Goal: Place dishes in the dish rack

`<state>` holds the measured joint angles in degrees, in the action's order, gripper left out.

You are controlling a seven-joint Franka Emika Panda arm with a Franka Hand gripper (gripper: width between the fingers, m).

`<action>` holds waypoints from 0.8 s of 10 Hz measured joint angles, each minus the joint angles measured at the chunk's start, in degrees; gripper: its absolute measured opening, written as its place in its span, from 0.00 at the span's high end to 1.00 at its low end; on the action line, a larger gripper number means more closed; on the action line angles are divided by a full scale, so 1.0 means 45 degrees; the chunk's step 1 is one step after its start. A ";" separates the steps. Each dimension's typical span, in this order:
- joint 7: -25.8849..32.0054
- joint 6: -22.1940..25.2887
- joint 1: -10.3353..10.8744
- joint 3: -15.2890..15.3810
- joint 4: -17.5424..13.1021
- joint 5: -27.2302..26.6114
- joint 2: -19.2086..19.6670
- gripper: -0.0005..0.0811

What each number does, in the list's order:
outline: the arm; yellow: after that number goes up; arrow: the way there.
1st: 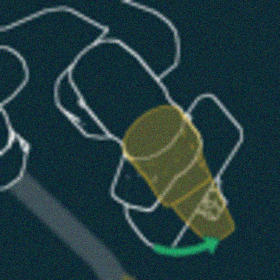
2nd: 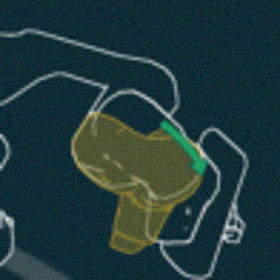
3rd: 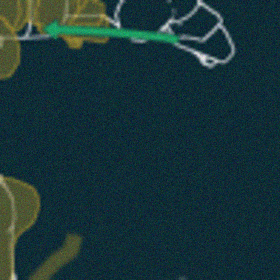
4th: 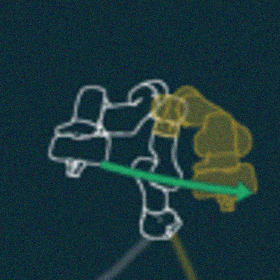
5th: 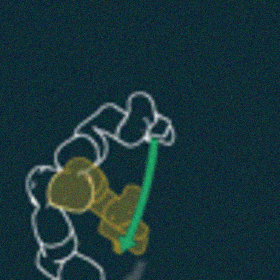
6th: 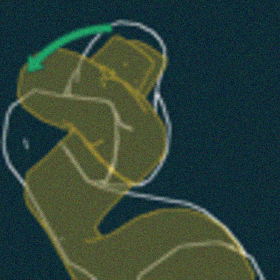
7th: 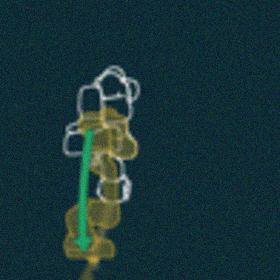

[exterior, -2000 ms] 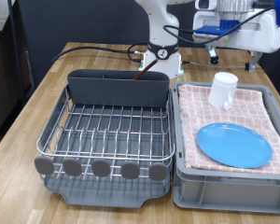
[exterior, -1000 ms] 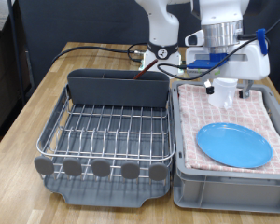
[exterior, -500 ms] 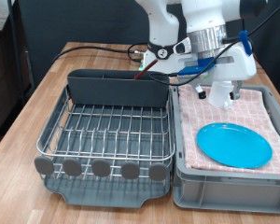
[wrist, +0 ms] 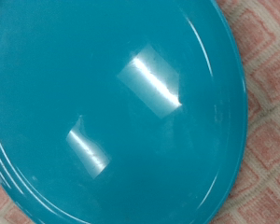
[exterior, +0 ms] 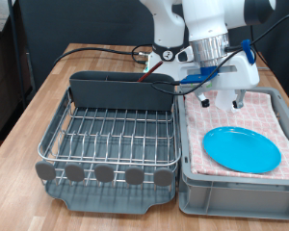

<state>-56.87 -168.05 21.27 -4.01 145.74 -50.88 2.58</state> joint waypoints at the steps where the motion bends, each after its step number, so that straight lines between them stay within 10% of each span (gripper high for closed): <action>1: 0.0623 -0.0193 0.0000 0.0095 -0.0031 -0.0771 0.0152 0.01; 8: 0.4211 -0.0355 -0.0018 0.0390 -0.0795 -0.4549 0.1193 0.01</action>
<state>-37.92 -169.65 21.19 -2.25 142.16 -71.35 7.95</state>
